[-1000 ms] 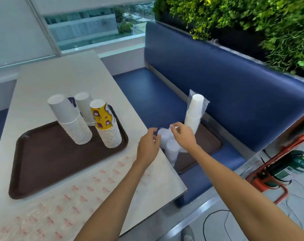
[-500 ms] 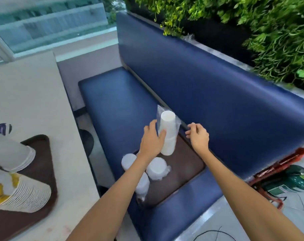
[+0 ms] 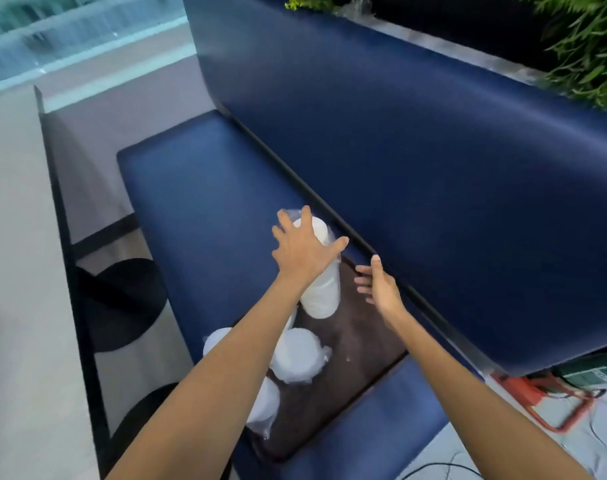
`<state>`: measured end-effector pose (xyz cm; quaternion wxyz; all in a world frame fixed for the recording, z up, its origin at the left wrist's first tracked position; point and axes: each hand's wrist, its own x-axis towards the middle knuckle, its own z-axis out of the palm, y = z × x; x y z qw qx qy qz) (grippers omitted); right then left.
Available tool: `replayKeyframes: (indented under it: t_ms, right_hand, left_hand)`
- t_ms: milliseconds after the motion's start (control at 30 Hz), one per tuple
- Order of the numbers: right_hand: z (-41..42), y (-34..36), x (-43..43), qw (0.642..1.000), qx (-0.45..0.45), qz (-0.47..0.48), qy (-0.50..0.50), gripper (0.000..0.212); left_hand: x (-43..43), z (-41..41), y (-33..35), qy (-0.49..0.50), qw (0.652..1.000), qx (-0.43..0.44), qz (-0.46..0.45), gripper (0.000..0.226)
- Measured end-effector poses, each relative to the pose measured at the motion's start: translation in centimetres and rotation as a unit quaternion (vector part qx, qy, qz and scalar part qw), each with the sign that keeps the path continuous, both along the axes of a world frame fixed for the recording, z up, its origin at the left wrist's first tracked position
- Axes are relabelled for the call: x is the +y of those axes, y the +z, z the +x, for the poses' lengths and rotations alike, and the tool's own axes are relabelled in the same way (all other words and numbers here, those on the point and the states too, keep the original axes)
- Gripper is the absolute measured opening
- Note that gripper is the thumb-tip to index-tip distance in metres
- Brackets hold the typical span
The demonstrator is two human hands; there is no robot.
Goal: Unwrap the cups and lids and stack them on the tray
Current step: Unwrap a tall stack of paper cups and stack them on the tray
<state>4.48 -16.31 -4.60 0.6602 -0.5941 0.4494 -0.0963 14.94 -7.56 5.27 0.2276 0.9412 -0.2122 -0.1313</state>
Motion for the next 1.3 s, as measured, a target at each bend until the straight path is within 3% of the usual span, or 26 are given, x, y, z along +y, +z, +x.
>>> replayKeyframes:
  t_ms: [233,833,1033,1167,1300]
  right_hand:
    - [0.4,-4.4,0.3,0.995,0.049,0.082,-0.014,0.057]
    - [4.5,-10.2,4.0,0.945,0.032,0.321,-0.055,0.080]
    - [3.4,-6.7,3.7,0.939,0.018,0.339,-0.062,0.073]
    - [3.0,-2.3,3.7,0.913,-0.084,0.392,-0.069,0.075]
    - [2.1,3.4,5.1,0.920,-0.081,0.360,-0.133,0.078]
  left_hand:
    - [3.1,1.5,-0.8,0.018,0.996,0.009,-0.085,0.061]
    - [12.7,6.6,-2.6,0.056,0.975,0.092,-0.196,0.058]
    - [13.2,5.2,-0.4,0.027,0.958,0.129,-0.256,0.044]
    - [13.1,2.9,3.7,0.075,0.925,0.159,-0.336,0.026]
    - [14.8,1.1,8.2,0.121,0.919,0.176,-0.331,0.047]
